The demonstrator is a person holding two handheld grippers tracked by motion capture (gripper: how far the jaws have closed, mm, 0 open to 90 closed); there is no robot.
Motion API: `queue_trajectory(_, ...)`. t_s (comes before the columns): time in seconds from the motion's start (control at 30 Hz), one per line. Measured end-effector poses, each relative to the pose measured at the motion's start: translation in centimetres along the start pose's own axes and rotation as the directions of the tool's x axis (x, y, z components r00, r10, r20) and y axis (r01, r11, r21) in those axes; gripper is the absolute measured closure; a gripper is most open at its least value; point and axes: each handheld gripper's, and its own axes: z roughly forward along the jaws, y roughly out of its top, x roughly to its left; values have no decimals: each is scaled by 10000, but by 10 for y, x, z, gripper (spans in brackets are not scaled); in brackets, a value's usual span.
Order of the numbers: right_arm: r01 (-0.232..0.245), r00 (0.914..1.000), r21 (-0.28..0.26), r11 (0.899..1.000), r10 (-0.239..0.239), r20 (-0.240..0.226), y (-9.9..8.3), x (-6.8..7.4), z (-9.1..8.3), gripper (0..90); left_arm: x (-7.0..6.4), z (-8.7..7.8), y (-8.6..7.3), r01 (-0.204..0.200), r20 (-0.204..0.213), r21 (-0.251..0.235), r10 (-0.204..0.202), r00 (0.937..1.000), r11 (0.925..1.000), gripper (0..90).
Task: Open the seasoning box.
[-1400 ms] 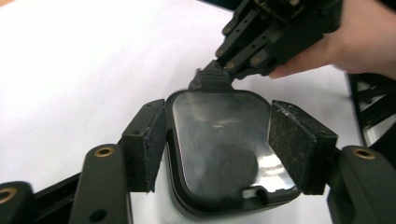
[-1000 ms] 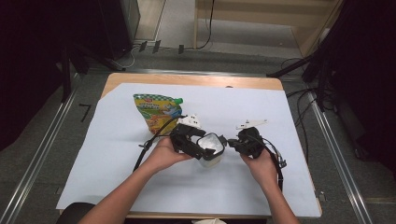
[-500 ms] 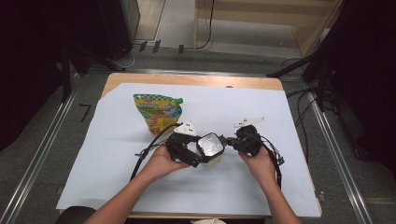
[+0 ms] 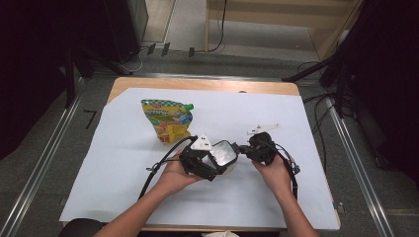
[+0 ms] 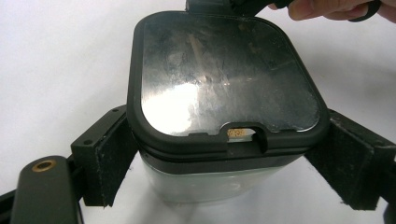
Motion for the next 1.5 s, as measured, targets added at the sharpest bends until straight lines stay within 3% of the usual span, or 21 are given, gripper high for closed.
queue_trajectory(0.13,-48,10000,1,10000,48,-29,0,0,-1,900,-1,-3,1,-232,-264,-132,228,9994,9996,160)
queue_trajectory(0.47,14,10000,49,10000,-14,22,-1,2,-2,900,-1,-7,1,-595,-349,-122,591,9976,9982,172)
queue_trajectory(0.7,-73,10000,109,9999,73,-35,-1,4,-2,900,-1,-9,3,-660,-354,-28,659,9972,9978,177)
queue_trajectory(1.5,20,10000,187,9998,-21,31,-2,7,-2,900,-2,-16,11,-699,-266,-412,688,9973,9967,179)
